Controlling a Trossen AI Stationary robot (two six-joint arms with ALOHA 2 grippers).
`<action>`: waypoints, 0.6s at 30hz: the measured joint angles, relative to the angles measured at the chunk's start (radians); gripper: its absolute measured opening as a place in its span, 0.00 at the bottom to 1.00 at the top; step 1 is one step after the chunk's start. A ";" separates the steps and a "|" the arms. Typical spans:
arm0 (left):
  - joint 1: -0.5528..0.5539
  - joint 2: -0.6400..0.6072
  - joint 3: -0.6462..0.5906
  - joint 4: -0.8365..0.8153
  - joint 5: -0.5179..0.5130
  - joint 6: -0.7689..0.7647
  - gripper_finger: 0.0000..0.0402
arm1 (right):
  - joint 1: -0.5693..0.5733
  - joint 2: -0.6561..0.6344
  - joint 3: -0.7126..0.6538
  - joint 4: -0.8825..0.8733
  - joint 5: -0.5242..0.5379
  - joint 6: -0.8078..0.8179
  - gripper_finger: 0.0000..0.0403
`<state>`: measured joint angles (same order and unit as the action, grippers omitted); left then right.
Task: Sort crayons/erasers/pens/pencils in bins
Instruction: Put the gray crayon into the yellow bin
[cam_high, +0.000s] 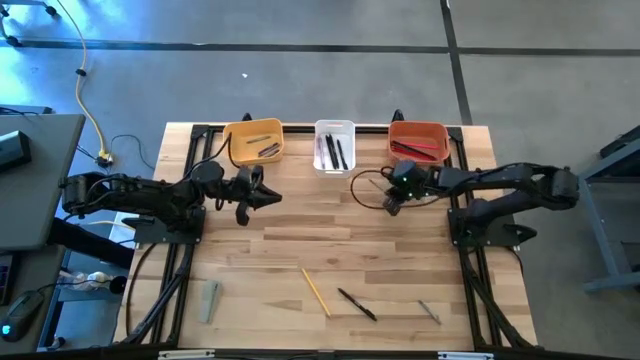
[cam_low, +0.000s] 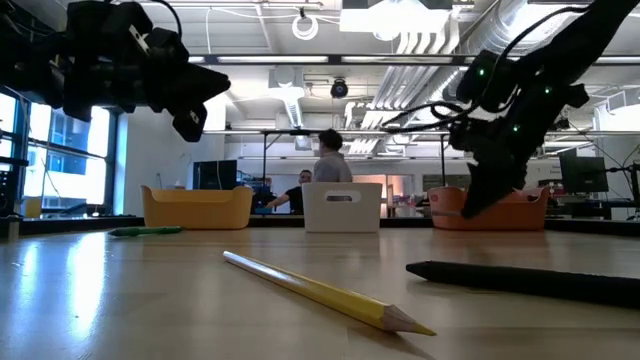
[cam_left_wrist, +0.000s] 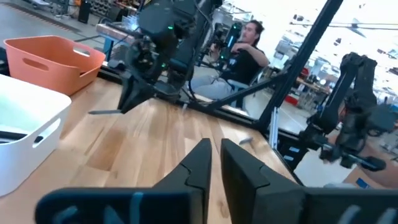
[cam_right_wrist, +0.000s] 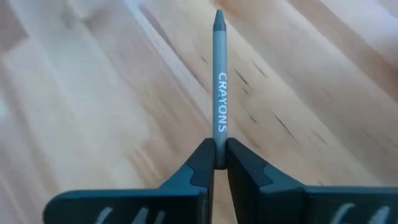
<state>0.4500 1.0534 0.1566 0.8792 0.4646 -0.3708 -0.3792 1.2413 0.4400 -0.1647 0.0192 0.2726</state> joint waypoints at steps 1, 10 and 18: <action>0.000 0.000 0.000 0.002 -0.001 -0.006 0.08 | 0.023 -0.010 0.000 0.009 0.007 0.014 0.05; -0.096 0.005 0.000 0.041 -0.123 0.069 0.27 | 0.230 -0.026 0.000 0.404 0.041 0.097 0.05; -0.171 0.043 0.007 0.231 -0.210 0.081 0.32 | 0.360 0.096 0.002 0.962 0.085 0.010 0.05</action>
<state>0.2794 1.0964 0.1638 1.1107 0.2545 -0.2898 -0.0190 1.3374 0.4419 0.7971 0.1041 0.2827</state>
